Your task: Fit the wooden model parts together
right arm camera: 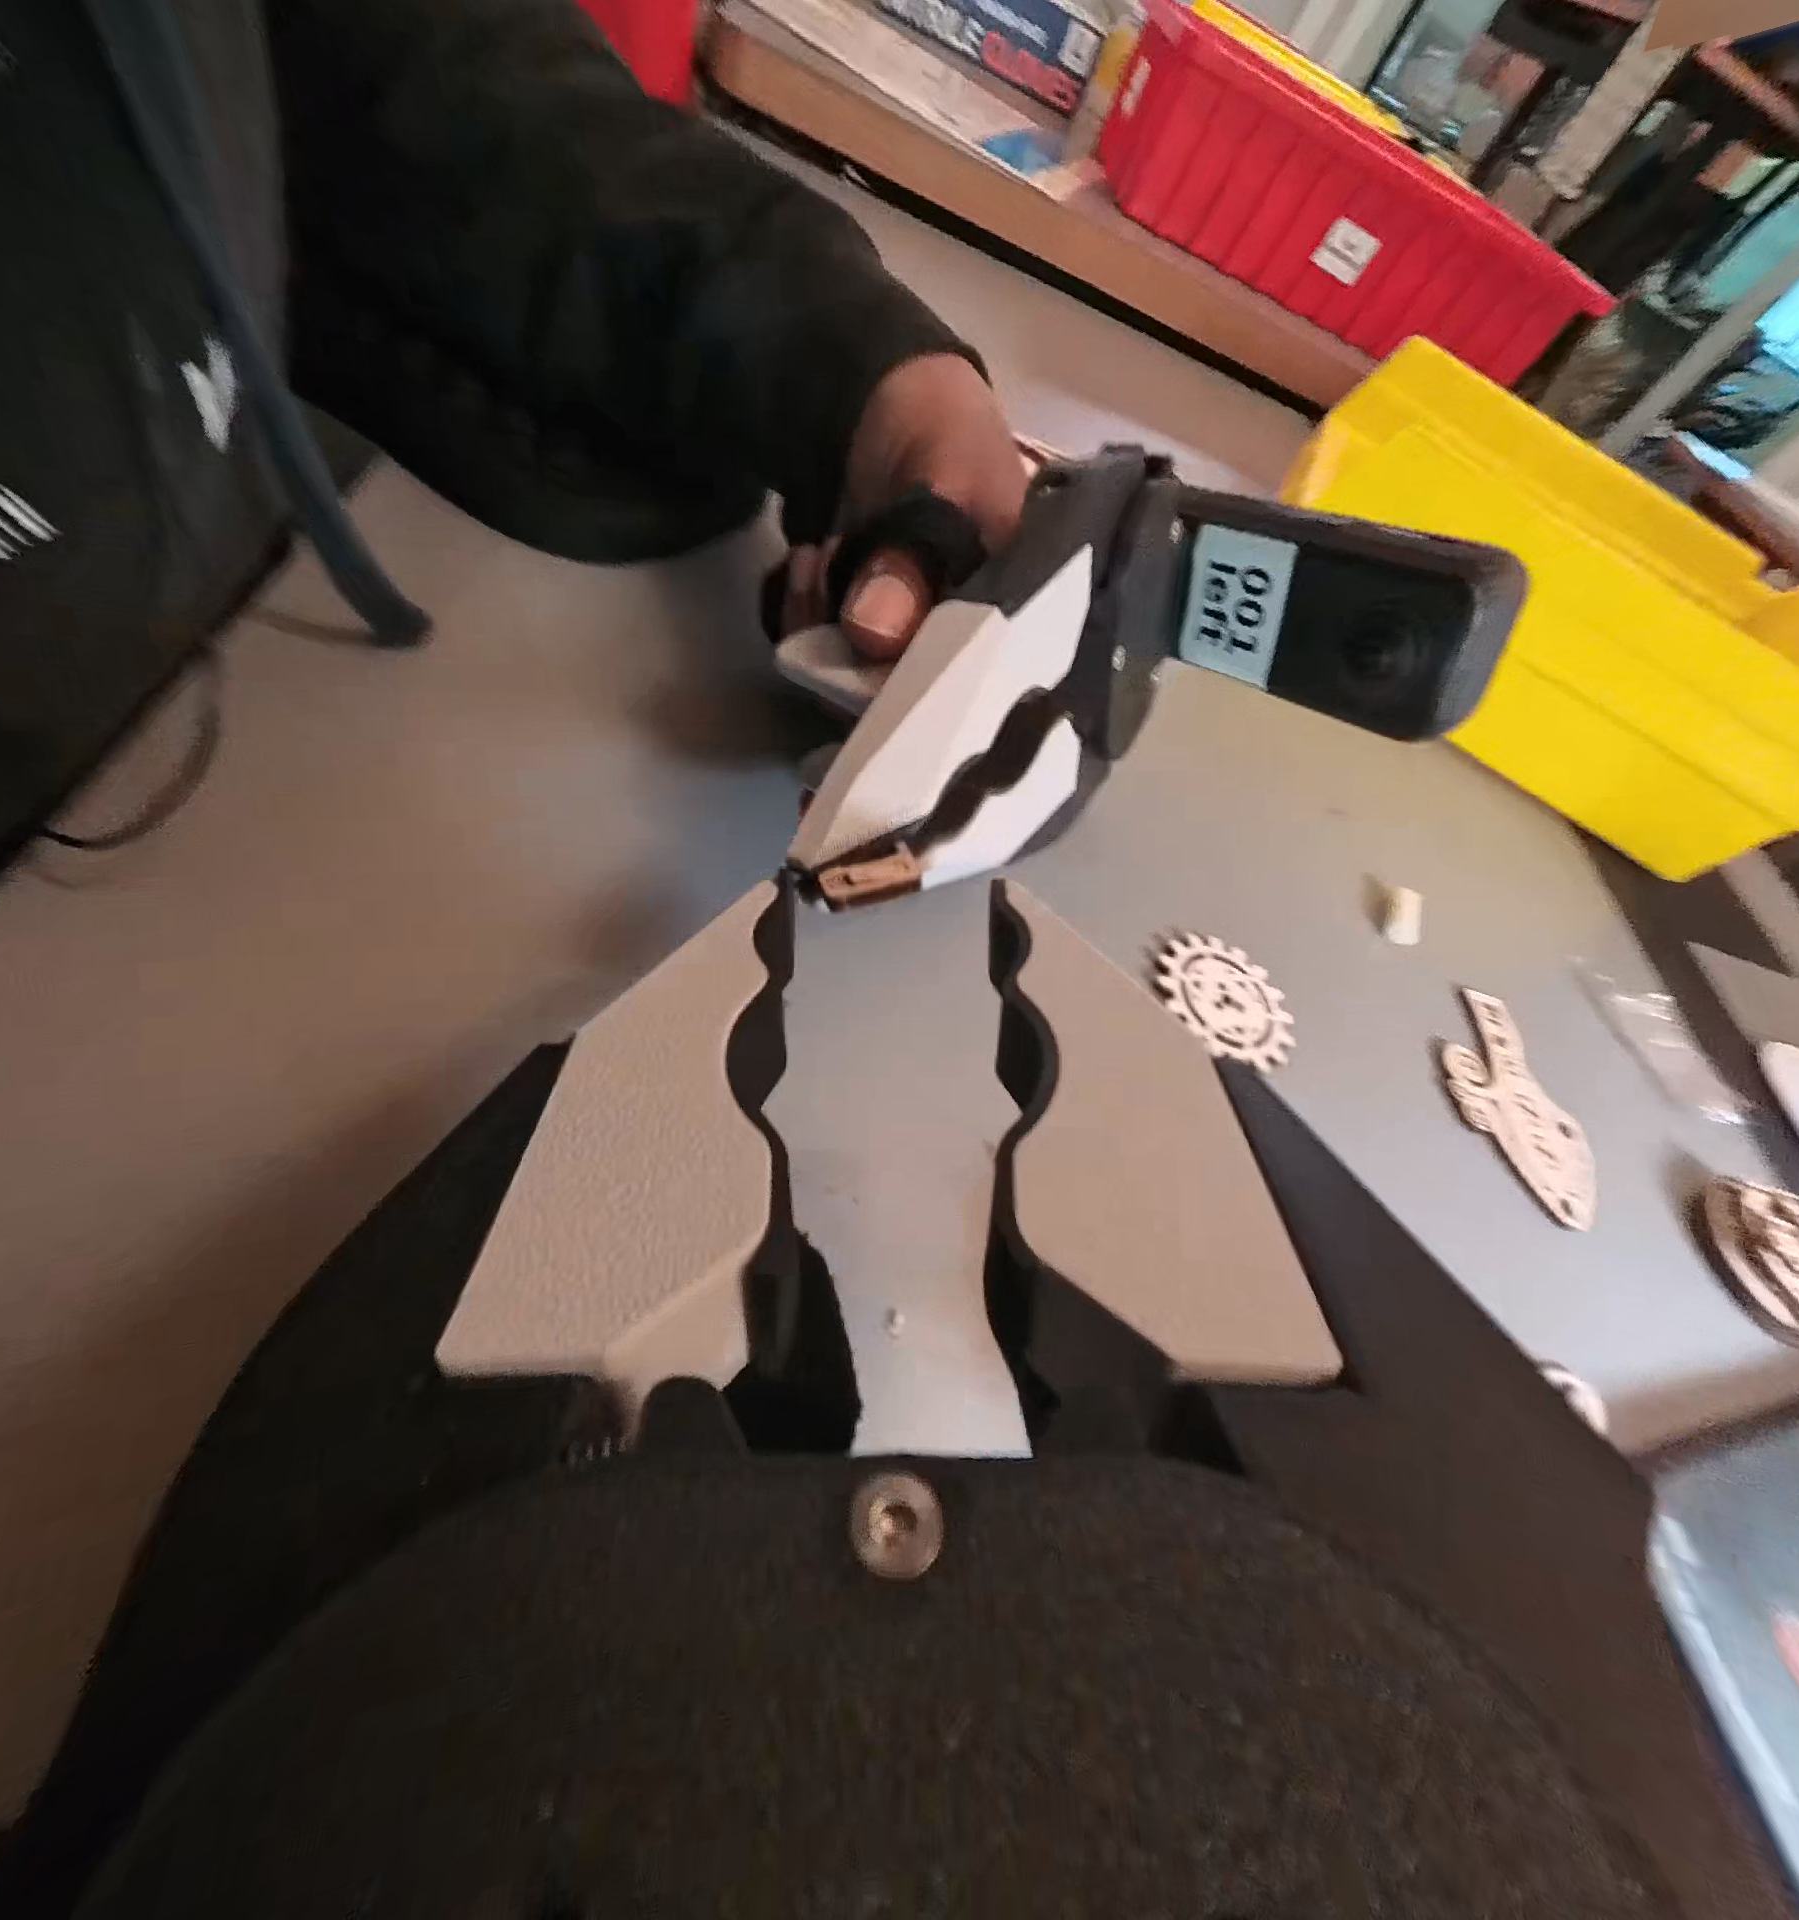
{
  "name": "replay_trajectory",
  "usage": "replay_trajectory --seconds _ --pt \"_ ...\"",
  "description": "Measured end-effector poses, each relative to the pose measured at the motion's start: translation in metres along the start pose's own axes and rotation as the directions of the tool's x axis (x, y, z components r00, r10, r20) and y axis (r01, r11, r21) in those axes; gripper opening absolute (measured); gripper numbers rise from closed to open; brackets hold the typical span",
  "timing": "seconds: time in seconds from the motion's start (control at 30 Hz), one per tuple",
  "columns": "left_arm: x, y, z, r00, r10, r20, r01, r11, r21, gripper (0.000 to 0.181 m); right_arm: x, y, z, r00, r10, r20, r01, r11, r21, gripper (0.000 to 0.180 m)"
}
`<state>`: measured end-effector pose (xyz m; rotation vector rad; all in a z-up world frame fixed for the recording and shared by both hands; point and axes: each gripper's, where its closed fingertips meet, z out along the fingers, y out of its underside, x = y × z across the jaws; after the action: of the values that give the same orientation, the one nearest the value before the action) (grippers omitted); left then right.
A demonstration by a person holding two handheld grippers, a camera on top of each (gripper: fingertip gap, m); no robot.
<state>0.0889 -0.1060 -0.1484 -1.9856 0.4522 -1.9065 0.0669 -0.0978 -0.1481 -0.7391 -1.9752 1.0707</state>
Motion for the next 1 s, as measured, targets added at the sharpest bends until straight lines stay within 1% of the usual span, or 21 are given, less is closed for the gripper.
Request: replay_trajectory --seconds 0.07,0.2,0.3,0.4,0.47,0.53,0.6,0.67,0.7,0.77,0.8,0.93,1.0 --pt "0.003 0.002 0.003 1.000 0.001 -0.024 -0.001 1.000 -0.014 0.003 -0.007 -0.005 0.000 0.998 0.038 0.046 -0.039 0.999 0.023 0.033" --pt "0.005 0.000 0.002 1.000 0.005 -0.030 -0.005 1.000 -0.002 0.006 -0.015 -0.006 -0.001 0.991 0.082 0.105 -0.087 0.995 0.042 0.017" --pt "0.008 -0.004 0.000 0.999 0.021 -0.036 -0.020 1.000 0.019 0.014 -0.010 -0.005 -0.002 0.981 0.156 0.115 -0.163 0.985 0.053 0.017" --pt "0.010 -0.012 -0.005 0.998 0.067 -0.021 -0.065 0.996 0.059 0.017 -0.001 -0.009 -0.008 0.957 0.260 0.133 -0.273 0.957 0.094 0.017" --pt "0.011 -0.023 -0.011 0.991 0.134 0.025 -0.136 0.984 0.112 0.023 0.012 -0.008 -0.011 0.925 0.362 0.112 -0.374 0.921 0.109 0.016" --pt "0.008 -0.031 -0.017 0.961 0.241 0.139 -0.258 0.958 0.122 0.028 0.024 -0.004 -0.013 0.866 0.488 0.108 -0.498 0.860 0.111 0.016" --pt "0.001 -0.039 -0.022 0.890 0.354 0.289 -0.394 0.914 0.095 0.031 0.031 -0.004 -0.015 0.780 0.608 0.151 -0.625 0.771 0.124 0.016" --pt "-0.001 -0.046 -0.025 0.813 0.433 0.389 -0.494 0.867 0.066 0.033 0.037 -0.010 -0.017 0.695 0.689 0.206 -0.719 0.674 0.168 0.017" --pt "0.000 -0.048 -0.026 0.791 0.453 0.411 -0.520 0.852 0.062 0.033 0.040 -0.012 -0.017 0.660 0.716 0.228 -0.751 0.635 0.180 0.016" --pt "0.002 -0.050 -0.026 0.776 0.465 0.427 -0.538 0.840 0.064 0.029 0.042 -0.015 -0.018 0.613 0.742 0.271 -0.790 0.581 0.197 0.016" --pt "0.003 -0.051 -0.026 0.775 0.466 0.427 -0.542 0.837 0.070 0.028 0.043 -0.014 -0.017 0.602 0.751 0.273 -0.799 0.570 0.193 0.016" --pt "0.005 -0.048 -0.023 0.820 0.435 0.372 -0.501 0.859 0.100 0.026 0.040 -0.011 -0.013 0.617 0.741 0.265 -0.786 0.591 0.181 0.016" --pt "0.004 -0.048 -0.024 0.828 0.424 0.367 -0.492 0.864 0.110 0.020 0.039 -0.012 -0.013 0.622 0.733 0.274 -0.782 0.595 0.183 0.016"
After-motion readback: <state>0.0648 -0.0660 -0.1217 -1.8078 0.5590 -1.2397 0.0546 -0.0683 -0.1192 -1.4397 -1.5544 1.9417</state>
